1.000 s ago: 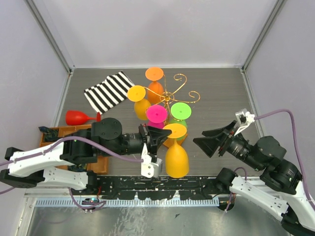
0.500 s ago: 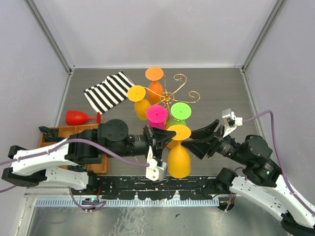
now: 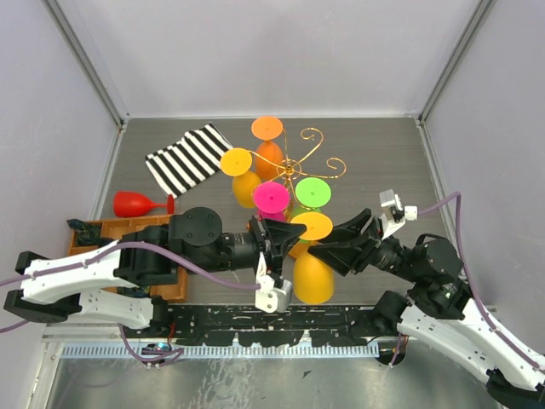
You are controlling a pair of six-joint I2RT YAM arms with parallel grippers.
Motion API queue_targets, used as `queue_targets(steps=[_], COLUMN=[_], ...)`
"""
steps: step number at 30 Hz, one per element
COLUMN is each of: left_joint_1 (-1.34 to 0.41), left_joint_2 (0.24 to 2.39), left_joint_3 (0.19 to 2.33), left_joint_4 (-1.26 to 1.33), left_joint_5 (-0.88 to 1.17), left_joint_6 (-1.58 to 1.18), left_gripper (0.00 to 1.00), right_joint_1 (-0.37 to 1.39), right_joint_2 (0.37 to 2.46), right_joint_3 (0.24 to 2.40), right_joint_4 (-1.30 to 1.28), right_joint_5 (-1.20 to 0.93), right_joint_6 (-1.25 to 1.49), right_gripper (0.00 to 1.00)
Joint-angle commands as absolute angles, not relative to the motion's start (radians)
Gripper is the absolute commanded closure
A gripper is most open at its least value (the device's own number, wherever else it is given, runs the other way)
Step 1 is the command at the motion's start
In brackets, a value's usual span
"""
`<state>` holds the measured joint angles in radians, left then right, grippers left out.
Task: Place the wine glass upside down on the wine glass rack
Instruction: Adjust the wine glass.
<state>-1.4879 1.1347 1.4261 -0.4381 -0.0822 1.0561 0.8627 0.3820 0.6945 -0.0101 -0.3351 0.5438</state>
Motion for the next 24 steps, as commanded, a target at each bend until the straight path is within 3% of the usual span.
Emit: queue_targets(steps=[1,8,14,19,24], left_joint_1=[-1.497,-1.504,-1.513,-1.517,-1.523], left_joint_2=[1.138,1.144,1.152,1.157,1.158], left_joint_3=[1.445,1.436,1.431,1.43,1.427], left_joint_4=[-0.365,-0.356,-0.352,-0.347,-0.341], left_joint_5=[-0.112,-0.151,-0.167,-0.176,-0.192], left_joint_6=[1.066,1.07,1.078,1.082,1.082], left_gripper=[1.0,1.0,1.0,1.0,1.0], right_joint_1=[0.865,0.865,0.865,0.865,0.865], right_joint_2=[0.396,0.383,0.4,0.403,0.389], right_joint_3=[0.663,0.651,0.647,0.628,0.614], right_joint_4=[0.111,0.153,0.162,0.214,0.227], right_joint_5=[-0.356,-0.346,-0.343,-0.344,-0.326], right_joint_6=[0.585,0.6,0.607,0.622,0.63], right_gripper=[0.53,0.58,0.46,0.57,0.61])
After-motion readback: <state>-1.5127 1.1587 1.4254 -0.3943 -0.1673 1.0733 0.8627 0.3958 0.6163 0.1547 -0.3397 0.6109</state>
